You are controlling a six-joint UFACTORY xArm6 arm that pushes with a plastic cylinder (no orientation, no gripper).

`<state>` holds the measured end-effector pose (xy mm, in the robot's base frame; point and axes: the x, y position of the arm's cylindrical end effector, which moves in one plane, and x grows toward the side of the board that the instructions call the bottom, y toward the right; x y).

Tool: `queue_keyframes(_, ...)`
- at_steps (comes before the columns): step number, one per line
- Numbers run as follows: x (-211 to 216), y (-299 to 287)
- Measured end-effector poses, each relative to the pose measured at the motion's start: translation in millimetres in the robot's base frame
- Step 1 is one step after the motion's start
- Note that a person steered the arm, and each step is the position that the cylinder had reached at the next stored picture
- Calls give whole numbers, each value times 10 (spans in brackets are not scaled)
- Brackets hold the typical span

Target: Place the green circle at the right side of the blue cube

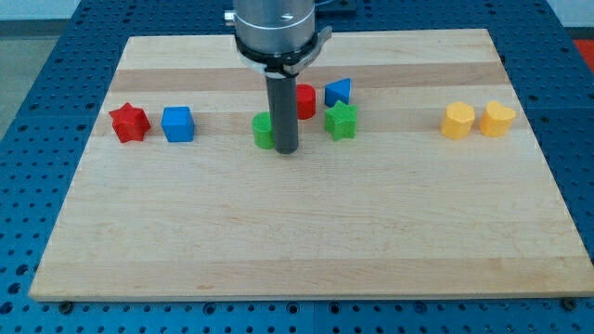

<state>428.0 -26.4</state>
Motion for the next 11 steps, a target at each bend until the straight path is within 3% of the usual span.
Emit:
queue_keyframes(2, -120, 120)
queue_keyframes(9, -122, -573)
queue_keyframes(11, -133, -410)
